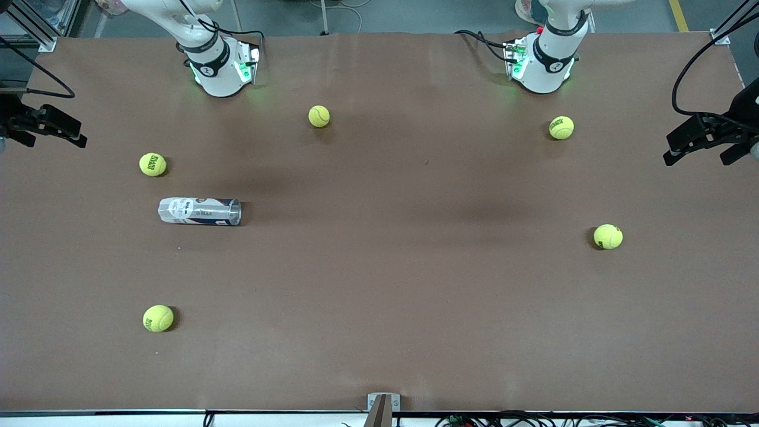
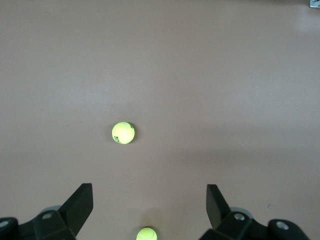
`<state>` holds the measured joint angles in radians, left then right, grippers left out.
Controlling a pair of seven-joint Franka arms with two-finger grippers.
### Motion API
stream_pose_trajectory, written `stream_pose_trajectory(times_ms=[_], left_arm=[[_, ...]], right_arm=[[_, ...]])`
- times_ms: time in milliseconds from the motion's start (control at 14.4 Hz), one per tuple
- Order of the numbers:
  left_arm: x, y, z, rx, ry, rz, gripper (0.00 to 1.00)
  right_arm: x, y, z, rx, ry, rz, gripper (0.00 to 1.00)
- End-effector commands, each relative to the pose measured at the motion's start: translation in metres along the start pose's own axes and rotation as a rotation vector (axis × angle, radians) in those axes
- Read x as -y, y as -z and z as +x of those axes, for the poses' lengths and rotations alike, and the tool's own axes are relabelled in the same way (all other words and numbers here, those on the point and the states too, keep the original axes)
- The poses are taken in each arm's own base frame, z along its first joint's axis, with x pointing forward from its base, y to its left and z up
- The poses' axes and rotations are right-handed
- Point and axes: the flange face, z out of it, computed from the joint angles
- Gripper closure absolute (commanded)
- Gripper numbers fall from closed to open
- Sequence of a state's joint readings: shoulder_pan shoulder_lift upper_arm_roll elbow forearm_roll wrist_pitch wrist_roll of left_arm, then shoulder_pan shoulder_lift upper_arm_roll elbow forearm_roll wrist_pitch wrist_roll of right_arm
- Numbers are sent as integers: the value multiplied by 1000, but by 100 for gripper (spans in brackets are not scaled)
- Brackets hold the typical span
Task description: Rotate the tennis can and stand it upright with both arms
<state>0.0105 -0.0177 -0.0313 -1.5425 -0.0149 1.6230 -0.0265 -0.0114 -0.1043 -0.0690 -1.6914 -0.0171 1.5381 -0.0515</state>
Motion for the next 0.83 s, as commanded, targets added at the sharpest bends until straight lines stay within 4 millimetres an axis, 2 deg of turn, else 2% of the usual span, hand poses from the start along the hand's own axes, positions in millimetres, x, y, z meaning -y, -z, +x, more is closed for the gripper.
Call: stream_pose_trajectory(times_ms=[0,69,208,416,554,693,762], left_arm=[[3,6,-4,5,-7,-1,0],[3,6,-4,6,-7,-1,0],[3,6,-4,5,-9,-1,0],[3,6,-4,6,-7,-1,0],[3,6,-4,6,-7,-1,0],[3,6,-4,6,-7,-1,0],[3,6,-4,5,-9,-1,0]], right_arm=[[-2,13,-7,-32,-5,7,0],[-4,25,-5,-54,-5,4,0],[-10,15,10,-49,-21,-5,0],[-31,8,29,-102,-49,-25,0],[-40,-13,44,-74,-61,-31,0],[-48,-49,66,-35,-69,-35,0],[-53,-54,68,-26,-77,-42,0]])
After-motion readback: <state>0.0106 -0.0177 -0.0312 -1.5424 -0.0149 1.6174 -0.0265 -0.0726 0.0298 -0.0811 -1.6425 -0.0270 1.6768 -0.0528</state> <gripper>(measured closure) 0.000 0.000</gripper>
